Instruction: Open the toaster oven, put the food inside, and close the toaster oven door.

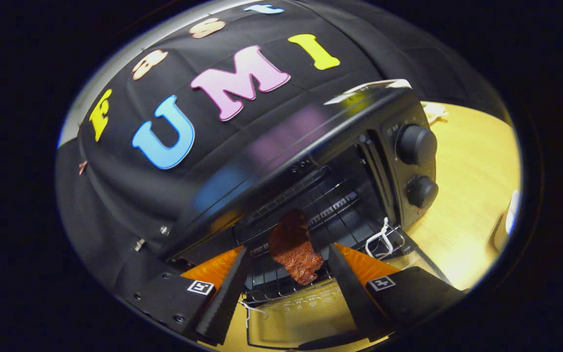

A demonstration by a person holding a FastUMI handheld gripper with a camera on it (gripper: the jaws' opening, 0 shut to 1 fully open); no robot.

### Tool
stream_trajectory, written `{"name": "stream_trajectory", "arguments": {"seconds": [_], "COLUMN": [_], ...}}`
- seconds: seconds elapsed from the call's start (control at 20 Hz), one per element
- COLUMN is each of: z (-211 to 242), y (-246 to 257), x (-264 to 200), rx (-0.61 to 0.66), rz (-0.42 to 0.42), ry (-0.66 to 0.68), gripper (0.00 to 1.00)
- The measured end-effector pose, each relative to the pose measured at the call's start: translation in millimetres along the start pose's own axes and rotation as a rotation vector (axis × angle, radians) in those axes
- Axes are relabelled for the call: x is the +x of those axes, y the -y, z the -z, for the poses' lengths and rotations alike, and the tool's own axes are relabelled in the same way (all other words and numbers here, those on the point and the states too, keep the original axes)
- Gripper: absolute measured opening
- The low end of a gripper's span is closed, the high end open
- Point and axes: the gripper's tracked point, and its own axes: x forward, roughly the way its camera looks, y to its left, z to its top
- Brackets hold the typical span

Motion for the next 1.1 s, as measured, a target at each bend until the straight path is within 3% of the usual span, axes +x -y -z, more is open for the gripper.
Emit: {"name": "stream_trajectory", "arguments": {"seconds": [0.4,0.65,1.1], "z": [13,15,67], "y": [-17,-2,6], "x": [-68,-104,-139], "rx": [-0.267,-0.426,-0.545], "rz": [-0.018,0.062,0.07], "ry": [-0.067,-0.111,-0.275], "gripper": [0.98,0.98,0.98]}}
